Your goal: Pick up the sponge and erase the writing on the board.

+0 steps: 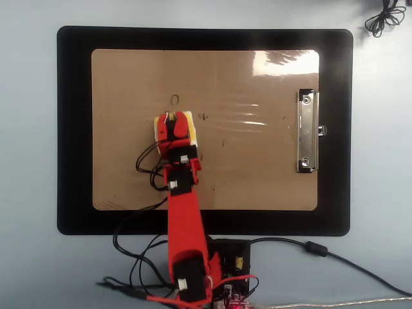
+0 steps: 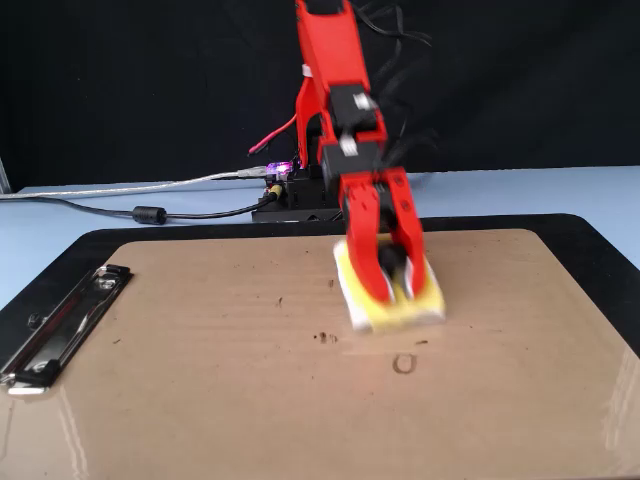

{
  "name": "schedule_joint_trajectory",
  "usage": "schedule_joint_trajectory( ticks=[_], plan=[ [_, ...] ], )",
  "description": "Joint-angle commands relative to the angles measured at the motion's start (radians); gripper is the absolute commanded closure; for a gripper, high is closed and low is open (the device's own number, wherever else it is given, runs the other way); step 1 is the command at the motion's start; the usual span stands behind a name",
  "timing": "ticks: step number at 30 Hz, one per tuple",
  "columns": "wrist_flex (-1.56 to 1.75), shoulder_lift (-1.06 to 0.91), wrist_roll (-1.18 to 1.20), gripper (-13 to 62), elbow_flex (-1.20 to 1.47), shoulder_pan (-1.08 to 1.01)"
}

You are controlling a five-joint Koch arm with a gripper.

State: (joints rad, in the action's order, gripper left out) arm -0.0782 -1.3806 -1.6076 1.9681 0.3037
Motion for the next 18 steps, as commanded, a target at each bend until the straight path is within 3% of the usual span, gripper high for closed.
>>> schedule_joint_trajectory(
  ticks=[1, 4, 10, 13, 18],
  plan=[
    [0.0, 0.081, -0.003, 57.5, -0.08, 0.011],
    [-0.009, 0.006, -0.014, 57.5, 0.046, 0.023],
    [-0.069, -0.508, -0.11, 57.5, 0.494, 0.155],
    [-0.06, -0.437, -0.112, 57.5, 0.463, 0.163],
    [-0.049, -0.069, -0.103, 57.5, 0.098, 0.127]
  ],
)
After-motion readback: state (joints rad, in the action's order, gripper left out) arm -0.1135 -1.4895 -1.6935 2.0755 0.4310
